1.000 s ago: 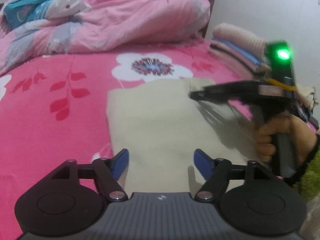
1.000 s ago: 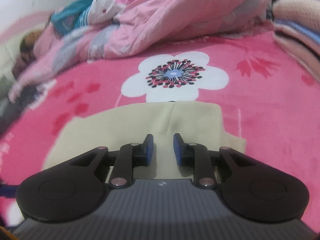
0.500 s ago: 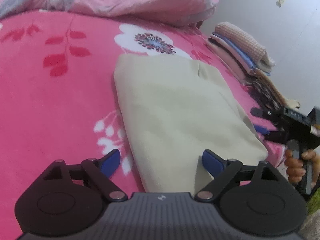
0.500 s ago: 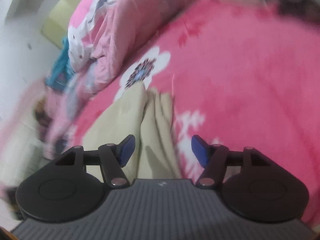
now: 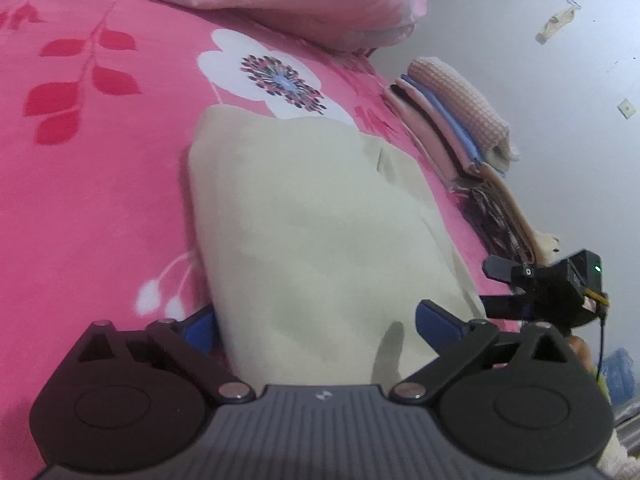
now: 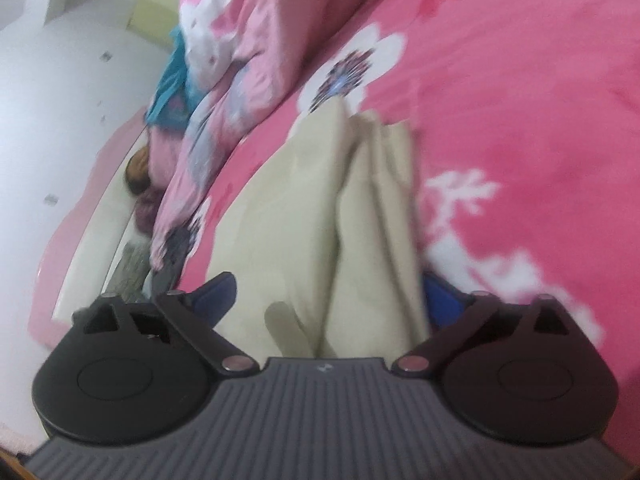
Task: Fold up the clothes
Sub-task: 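Grasp the folded beige hoodie's edges with both tools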
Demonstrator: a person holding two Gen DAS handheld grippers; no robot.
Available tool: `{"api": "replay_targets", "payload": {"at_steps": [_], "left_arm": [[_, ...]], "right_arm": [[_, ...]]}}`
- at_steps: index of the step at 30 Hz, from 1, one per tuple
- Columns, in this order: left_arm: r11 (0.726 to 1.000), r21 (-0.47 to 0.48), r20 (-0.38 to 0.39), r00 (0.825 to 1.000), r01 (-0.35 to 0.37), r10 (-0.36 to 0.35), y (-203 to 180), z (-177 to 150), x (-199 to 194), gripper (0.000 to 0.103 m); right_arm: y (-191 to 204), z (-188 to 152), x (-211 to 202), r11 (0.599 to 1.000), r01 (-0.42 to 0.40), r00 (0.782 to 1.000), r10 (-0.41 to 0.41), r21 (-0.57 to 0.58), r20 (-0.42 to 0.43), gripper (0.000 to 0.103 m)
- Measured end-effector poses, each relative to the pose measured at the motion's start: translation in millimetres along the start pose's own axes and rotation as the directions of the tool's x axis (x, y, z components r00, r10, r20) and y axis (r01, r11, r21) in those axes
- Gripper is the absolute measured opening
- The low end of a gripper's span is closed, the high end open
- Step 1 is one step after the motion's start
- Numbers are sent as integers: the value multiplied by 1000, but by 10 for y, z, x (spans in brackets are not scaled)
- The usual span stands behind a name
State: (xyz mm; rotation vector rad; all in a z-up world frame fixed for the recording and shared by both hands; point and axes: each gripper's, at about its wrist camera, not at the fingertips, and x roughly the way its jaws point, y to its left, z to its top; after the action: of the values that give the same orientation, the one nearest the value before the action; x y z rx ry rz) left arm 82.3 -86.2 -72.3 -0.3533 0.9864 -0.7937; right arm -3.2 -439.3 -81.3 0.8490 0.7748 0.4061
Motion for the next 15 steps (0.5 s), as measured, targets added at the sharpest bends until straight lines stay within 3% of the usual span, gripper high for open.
{"api": "replay_targets", "payload": {"at_steps": [6,8,15], "left_arm": [[998,-50,-4,999,33,-33,73,166,146,103],[996,-74,4,999,52,-52,109,172,138,103],[997,-44,13,998,62,-62,107,145,138,103]], "right_arm": [[-83,339,321,992,-115,993,117,48,-29,102],[-67,326,312,993,-116,993,117,31,-34,101],[-146,40,116,986,-166,984,167,9,-61,64]]}}
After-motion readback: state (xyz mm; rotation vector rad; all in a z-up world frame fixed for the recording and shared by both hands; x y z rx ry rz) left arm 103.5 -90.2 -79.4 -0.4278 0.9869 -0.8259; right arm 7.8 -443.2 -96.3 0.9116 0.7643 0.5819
